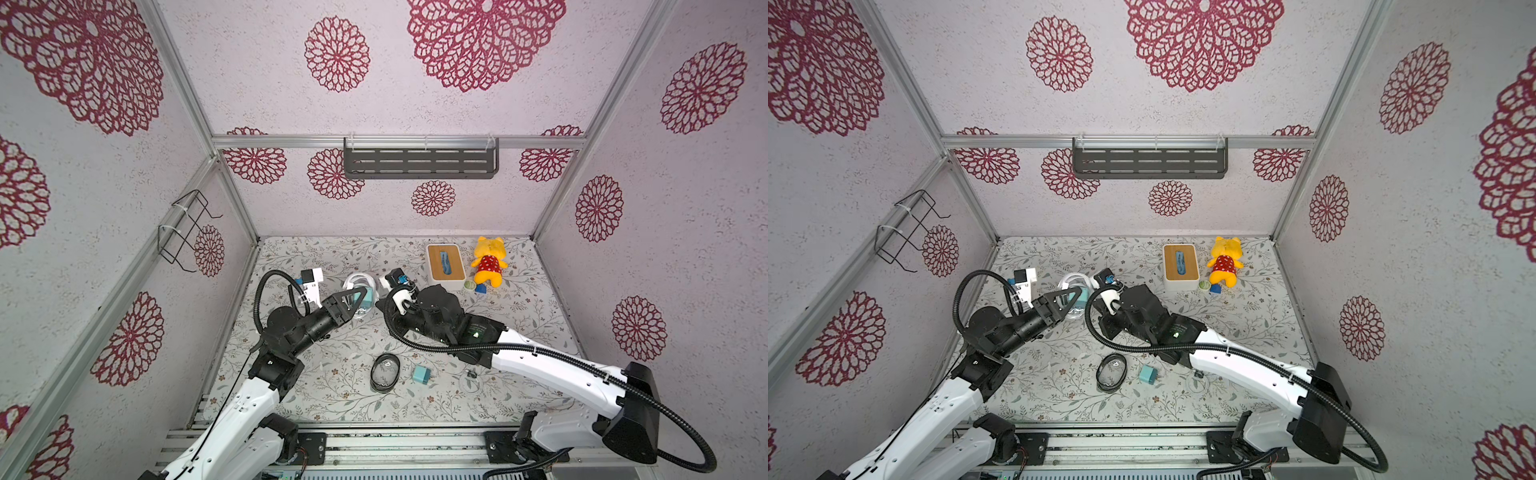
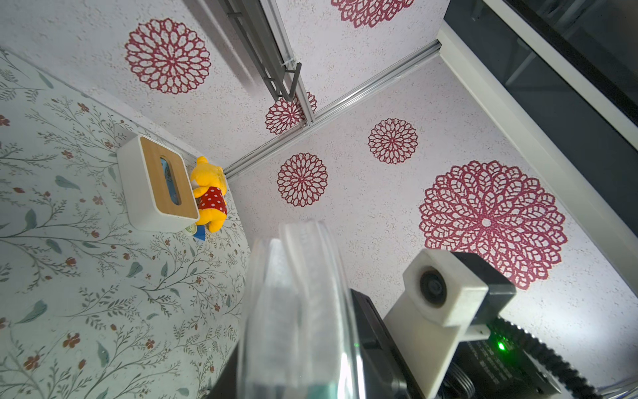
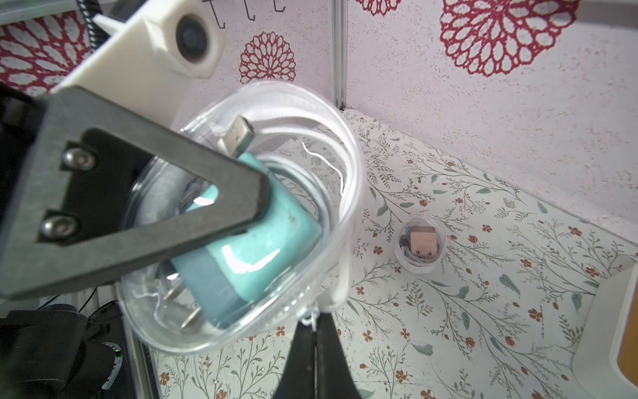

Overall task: Pack away charging kits
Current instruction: Zip the zipper on the storage bag.

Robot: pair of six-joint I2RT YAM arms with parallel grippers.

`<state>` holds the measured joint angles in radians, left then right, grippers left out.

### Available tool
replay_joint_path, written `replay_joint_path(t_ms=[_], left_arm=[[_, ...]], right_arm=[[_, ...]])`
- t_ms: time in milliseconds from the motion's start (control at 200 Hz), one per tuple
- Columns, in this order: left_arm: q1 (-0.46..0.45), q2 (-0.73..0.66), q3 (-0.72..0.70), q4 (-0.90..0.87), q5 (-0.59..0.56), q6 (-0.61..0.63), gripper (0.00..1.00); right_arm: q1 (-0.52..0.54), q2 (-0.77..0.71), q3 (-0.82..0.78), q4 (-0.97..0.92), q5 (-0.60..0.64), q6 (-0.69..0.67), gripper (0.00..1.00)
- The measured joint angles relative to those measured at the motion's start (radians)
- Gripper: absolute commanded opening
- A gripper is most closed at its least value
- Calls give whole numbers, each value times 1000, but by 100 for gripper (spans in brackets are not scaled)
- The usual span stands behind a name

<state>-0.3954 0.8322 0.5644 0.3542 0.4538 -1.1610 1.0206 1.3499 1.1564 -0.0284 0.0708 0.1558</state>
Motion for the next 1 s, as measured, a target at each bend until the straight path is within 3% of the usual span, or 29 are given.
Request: replay_joint_path(t_ms=[350, 896, 1001], left_arm=[[6, -27, 56, -158, 11, 85, 0], [-14, 33, 91, -198, 29, 124, 0], [-19, 34, 91, -196, 29, 127, 13]], right_arm=[[-31, 61, 99, -77, -34, -18, 0], [-81, 123, 182, -150, -46, -32, 0], [-82, 103, 147, -118, -53, -12, 0]])
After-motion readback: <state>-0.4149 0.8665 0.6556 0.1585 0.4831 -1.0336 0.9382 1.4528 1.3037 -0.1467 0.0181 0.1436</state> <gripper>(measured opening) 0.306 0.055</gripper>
